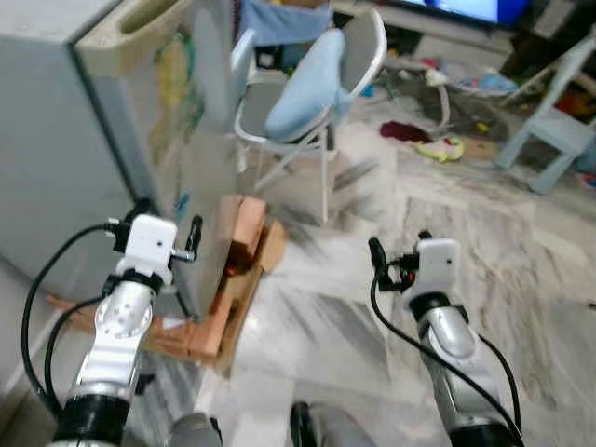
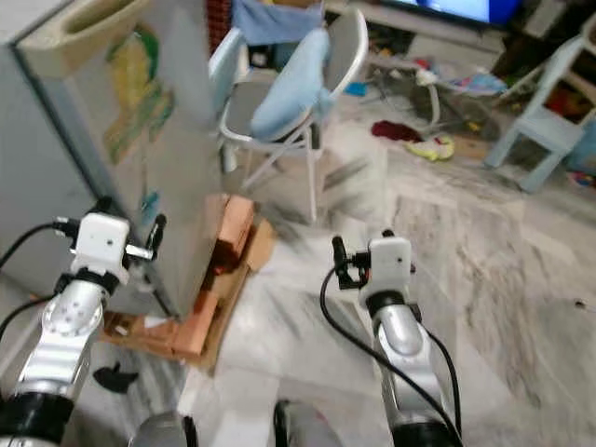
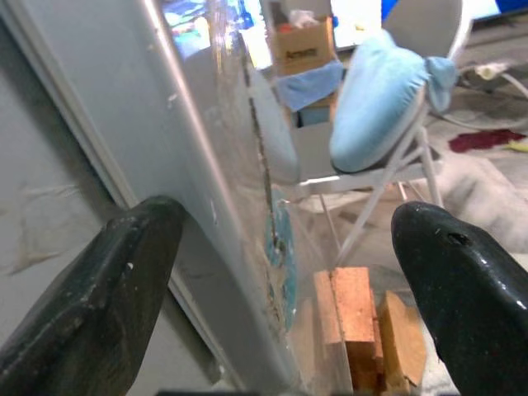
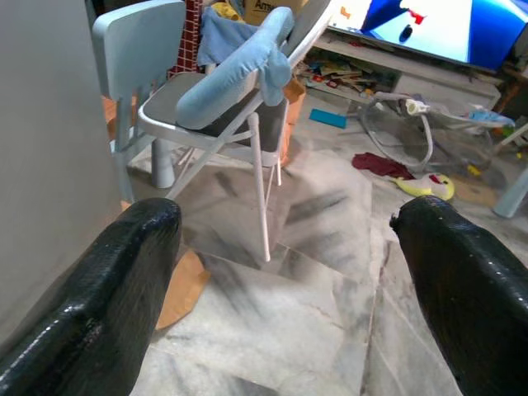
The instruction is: Restocking fridge
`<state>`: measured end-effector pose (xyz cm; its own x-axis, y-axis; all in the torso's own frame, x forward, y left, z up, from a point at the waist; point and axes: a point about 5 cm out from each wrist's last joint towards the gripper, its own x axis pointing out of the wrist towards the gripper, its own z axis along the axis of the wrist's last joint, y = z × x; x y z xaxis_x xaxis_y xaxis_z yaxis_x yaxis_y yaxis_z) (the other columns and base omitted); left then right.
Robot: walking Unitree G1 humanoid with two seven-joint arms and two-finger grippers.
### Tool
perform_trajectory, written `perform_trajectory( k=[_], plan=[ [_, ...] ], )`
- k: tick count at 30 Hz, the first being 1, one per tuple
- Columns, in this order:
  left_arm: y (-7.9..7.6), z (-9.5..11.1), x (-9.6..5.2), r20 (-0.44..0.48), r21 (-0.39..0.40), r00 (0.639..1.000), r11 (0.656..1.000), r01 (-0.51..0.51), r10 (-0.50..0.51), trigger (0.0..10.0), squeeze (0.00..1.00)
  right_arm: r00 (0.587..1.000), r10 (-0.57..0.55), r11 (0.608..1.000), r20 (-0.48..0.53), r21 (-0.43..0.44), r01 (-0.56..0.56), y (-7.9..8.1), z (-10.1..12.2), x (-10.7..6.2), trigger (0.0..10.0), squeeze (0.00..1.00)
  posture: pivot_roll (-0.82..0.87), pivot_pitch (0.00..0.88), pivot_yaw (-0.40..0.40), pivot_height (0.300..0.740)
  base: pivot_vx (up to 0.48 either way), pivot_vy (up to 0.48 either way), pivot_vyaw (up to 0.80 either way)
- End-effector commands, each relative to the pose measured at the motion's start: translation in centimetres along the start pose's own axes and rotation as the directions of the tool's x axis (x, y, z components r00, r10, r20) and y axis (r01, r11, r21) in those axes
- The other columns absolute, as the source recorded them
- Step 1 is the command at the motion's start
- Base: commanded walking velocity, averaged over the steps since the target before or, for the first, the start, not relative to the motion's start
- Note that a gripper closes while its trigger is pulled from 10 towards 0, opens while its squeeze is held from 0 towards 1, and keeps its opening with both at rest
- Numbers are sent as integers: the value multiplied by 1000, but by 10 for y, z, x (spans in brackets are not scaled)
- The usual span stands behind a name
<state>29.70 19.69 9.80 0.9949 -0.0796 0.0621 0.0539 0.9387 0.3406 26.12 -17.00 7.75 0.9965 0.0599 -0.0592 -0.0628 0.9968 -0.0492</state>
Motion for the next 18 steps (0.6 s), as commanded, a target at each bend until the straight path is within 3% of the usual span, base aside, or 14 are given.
perform_trajectory(
  k=[1, 3, 4, 11, 13, 18],
  plan=[
    [15, 2, 12, -21, 1, 996, 996, -90, 90, 10000, 0, 999, 3, 1000, 33, -4, -3, 1, 9, 0, 10000, 0, 37, 113, -107, 740, 0, 0, 0],
    [19, 2, 17, -36, -4, 990, 991, -135, 135, 10000, 0, 999, 2, 1000, 34, -6, -1, 1, 9, 0, 10000, 0, 25, 116, -102, 740, 0, 0, 0],
    [23, 2, 22, -50, -44, 985, 985, -170, 167, 10000, 0, 999, -2, 1000, 36, -9, 2, 0, 10, -2, 10000, 0, 16, 118, -100, 740, 0, 0, 0],
    [26, -2, 24, -81, -134, 974, 967, -219, 209, 10000, 0, 1000, -9, 1000, 30, -15, 9, -3, 9, -5, 10000, 0, 15, 122, -100, 740, 0, 0, 0],
    [25, -2, 27, -76, -138, 976, 967, -215, 206, 10000, 0, 1000, -6, 1000, 29, -16, 6, -2, 9, -5, 10000, 0, 15, 122, -100, 740, 0, 0, 0],
    [11, 13, 37, -2, -182, 996, 979, -88, 89, 10000, 0, 1000, 1, 1000, 29, -16, 0, 0, 10, -2, 10000, 0, 21, 120, -100, 740, 0, 0, 0]
  ],
)
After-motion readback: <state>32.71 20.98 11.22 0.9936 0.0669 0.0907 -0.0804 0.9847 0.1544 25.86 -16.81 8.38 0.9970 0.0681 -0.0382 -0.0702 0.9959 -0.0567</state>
